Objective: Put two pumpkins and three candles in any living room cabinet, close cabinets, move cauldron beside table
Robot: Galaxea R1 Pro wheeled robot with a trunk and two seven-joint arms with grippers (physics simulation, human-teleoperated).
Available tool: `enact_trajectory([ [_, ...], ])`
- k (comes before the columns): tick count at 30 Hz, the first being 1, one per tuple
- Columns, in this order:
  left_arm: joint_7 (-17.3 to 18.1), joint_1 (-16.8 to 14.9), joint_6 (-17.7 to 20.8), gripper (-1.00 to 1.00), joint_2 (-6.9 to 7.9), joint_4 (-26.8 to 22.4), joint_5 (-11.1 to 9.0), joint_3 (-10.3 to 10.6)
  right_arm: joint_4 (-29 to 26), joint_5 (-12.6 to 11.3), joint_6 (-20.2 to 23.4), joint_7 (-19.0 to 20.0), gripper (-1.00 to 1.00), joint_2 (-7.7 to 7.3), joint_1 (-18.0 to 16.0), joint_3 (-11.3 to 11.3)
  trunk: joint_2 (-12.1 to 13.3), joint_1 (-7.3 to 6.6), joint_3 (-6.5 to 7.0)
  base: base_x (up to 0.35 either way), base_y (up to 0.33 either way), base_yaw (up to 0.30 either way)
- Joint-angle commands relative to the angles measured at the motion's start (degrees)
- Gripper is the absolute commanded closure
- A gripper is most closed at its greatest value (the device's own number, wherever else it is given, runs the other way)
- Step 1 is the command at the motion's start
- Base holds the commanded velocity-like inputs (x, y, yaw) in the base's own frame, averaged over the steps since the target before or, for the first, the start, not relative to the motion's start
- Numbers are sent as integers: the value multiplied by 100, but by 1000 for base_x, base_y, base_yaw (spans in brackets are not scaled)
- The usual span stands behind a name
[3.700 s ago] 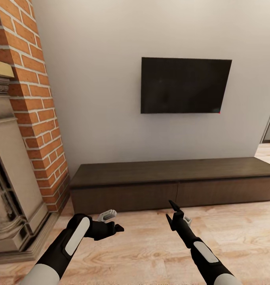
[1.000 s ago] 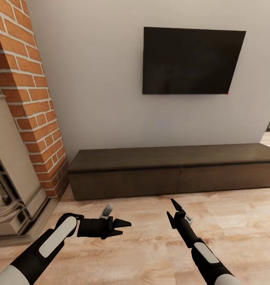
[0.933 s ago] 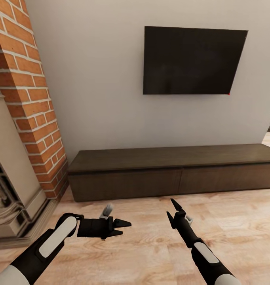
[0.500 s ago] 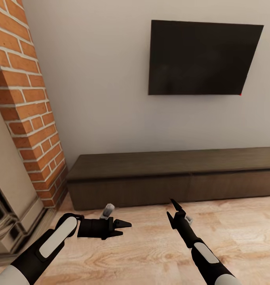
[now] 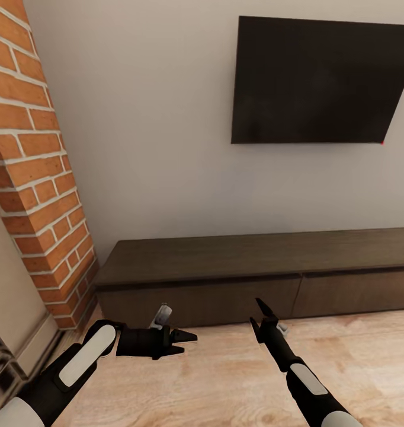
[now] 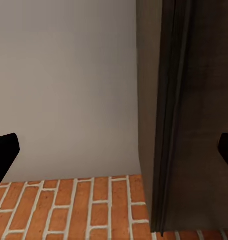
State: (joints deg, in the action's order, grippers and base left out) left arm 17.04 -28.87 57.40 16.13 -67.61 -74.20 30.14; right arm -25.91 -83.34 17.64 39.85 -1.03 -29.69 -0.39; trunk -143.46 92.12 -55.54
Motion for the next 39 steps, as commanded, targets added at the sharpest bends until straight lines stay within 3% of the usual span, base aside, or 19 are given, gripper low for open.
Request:
enact_trajectory([
  [1, 52, -5, -1, -100, 4, 2, 42, 9, 3, -53, 62, 22, -100, -1, -3, -4, -2, 2, -6, 319, 103, 0],
  [17, 45, -5, -1, -100, 4, 2, 46, 9, 7, -51, 39, 106, -100, 6, -2, -3, -2, 2, -6, 320, 98, 0],
  [22, 45, -5, -5, -100, 4, 2, 46, 1, 7, -47, 51, 70, -100, 6, -2, -119, -2, 2, -6, 310, 51, 0],
  [39, 45, -5, -10, -100, 4, 2, 46, -3, 114, -50, 36, 58, -100, 6, -2, -181, -2, 2, -6, 30, 2, 0],
])
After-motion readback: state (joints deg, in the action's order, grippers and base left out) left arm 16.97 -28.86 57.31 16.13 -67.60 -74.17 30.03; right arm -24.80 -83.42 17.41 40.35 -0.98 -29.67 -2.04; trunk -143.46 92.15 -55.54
